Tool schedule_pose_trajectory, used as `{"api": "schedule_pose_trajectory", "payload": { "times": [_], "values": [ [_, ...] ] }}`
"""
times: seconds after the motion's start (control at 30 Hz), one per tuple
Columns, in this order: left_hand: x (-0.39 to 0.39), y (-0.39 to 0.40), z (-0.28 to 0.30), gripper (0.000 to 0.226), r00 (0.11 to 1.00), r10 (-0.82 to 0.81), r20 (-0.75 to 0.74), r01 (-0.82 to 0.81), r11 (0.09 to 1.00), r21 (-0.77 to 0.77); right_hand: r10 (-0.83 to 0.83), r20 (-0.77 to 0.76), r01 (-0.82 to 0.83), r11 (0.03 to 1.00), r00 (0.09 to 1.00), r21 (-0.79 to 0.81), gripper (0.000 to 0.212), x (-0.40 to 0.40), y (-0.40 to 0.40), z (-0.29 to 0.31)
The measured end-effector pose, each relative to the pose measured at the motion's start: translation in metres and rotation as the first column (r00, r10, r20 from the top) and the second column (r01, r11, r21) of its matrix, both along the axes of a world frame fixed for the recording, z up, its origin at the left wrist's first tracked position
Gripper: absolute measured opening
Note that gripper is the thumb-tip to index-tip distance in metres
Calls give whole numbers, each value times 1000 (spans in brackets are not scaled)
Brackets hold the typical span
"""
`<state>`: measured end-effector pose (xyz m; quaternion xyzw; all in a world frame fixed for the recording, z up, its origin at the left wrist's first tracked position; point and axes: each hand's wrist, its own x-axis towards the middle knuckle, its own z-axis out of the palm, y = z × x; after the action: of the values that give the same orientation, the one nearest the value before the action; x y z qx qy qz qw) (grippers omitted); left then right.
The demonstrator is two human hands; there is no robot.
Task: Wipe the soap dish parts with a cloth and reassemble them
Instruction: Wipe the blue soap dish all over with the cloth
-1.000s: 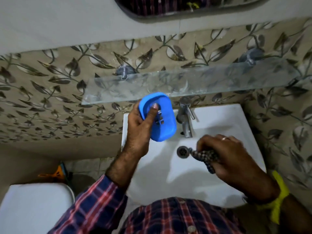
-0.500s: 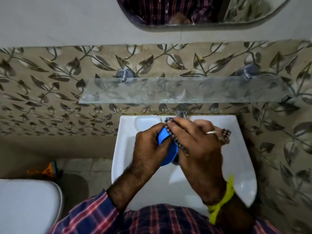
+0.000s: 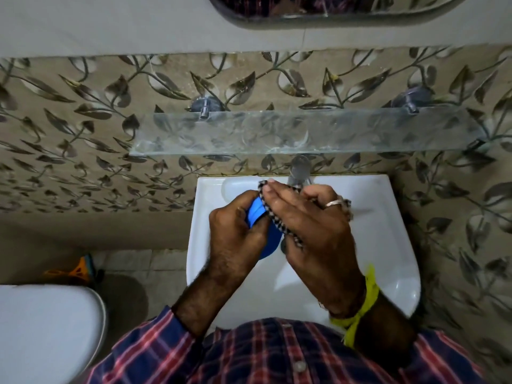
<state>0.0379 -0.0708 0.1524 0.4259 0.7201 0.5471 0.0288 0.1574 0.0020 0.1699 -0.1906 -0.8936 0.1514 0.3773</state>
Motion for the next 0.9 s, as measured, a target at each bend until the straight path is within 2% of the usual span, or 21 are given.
{"api": "schedule_pose_trajectory", "payload": {
  "times": [0.13,0.27,0.4,0.47,0.57,0.63,0.7,0.8,0.9],
  "values": [
    [2,-3,2,17,999,49,-12,-49,999,2,-40,-56,33,992,998,-119,55,5,10,-7],
    [1,-4,0,19,994,40,102,-39,999,-9,-64,-71,50,982,995,-182,59,-1,7,-13],
    [2,-7,5,13,983,12,185,-23,998,57,-156,-141,93,923,978,-372,54,7,0,-20],
    [4,-3,5,13,961,4,278,-26,997,78,-184,-158,119,929,970,-350,50,4,-1,-15],
    [2,4,4,18,916,-55,398,11,994,112,-177,-154,144,968,972,-205,45,-6,7,-5],
    [0,6,4,19,869,-108,483,84,994,71,-156,-119,133,974,981,-184,46,-4,16,-2],
    [-4,9,7,20,851,-160,501,200,980,-25,-145,-104,117,965,984,-235,50,2,22,-4],
    [-14,16,13,12,878,-210,430,329,917,-224,-103,-112,71,964,988,-257,51,5,26,-4],
    [-13,19,20,4,917,-210,339,312,908,-280,-45,-154,4,966,987,-258,50,5,32,-4]
  ]
}}
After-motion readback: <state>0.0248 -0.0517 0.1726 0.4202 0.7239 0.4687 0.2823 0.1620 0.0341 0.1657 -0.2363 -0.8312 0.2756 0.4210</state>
